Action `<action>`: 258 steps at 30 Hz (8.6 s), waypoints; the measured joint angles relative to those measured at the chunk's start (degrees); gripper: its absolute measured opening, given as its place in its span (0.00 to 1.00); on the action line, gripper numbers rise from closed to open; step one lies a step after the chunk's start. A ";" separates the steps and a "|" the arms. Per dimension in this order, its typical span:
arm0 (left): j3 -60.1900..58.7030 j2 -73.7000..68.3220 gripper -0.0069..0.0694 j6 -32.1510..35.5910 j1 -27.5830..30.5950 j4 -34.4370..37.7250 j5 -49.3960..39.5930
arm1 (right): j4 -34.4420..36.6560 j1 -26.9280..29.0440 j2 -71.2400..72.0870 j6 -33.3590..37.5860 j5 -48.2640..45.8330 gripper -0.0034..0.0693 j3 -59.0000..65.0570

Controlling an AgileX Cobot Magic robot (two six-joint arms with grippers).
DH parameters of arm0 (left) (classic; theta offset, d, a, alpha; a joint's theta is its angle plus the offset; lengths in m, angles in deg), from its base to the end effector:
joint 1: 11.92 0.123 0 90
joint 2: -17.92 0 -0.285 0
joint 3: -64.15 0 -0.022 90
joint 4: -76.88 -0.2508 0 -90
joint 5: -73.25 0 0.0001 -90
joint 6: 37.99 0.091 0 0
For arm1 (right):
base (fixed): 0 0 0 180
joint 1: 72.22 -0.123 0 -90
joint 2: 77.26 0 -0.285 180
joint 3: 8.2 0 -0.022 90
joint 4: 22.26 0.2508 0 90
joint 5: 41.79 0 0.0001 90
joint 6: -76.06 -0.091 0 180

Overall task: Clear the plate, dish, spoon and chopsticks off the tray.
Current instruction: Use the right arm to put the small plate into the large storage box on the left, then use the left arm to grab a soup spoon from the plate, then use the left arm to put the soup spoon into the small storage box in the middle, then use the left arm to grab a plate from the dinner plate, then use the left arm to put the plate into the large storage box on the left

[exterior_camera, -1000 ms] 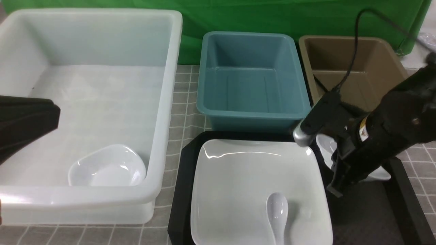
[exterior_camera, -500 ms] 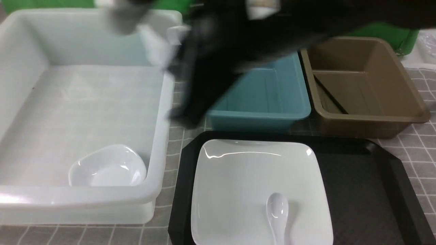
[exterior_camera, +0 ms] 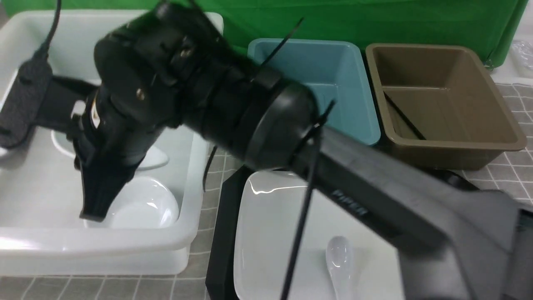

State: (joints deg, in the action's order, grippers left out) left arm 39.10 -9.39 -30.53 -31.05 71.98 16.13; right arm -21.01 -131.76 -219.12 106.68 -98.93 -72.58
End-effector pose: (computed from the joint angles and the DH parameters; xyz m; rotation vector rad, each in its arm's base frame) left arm 0.0187 0.0004 0.3941 0.4348 1.8582 -0.0378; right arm 0.2667 0.4568 0.3109 -1.6719 1.6742 0.2737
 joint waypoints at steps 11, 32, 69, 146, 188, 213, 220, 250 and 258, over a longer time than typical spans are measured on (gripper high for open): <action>0.00 0.00 0.10 0.00 0.00 0.23 0.85 | 7.93 3.62 -5.33 0.38 0.12 0.14 -0.54; 0.00 0.00 0.10 1.54 0.00 1.53 1.48 | 9.12 3.69 -5.91 -1.85 1.03 0.40 -0.59; 0.33 -47.43 0.10 12.03 -18.41 22.78 10.21 | -19.12 8.37 78.56 -49.99 -9.68 0.10 76.39; 78.32 -120.25 0.38 1.72 -9.63 5.74 13.85 | -16.10 8.37 106.62 -52.46 -8.20 0.20 86.43; 4.34 -75.58 0.72 39.29 -29.69 4.89 16.65 | -16.17 8.37 106.68 -51.17 -5.94 0.23 92.39; 0.45 -79.74 0.67 48.18 -29.73 -2.46 24.83 | -14.67 8.37 106.73 -52.03 -4.31 0.24 92.78; 0.79 -80.70 0.61 47.86 -29.97 -3.41 24.54 | -14.60 8.37 106.73 -52.03 -4.21 0.24 92.78; 7.14 -60.31 0.13 40.16 -38.75 0.03 12.98 | -19.01 8.37 106.81 -52.03 3.44 0.24 86.71; 7.09 -53.64 0.13 39.98 -39.30 0.61 14.74 | -22.28 8.37 106.86 -52.23 5.41 0.17 85.76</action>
State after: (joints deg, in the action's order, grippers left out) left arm 46.19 -63.03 9.45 -70.35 72.59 30.87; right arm -43.29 -123.40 -112.26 54.45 -93.52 13.18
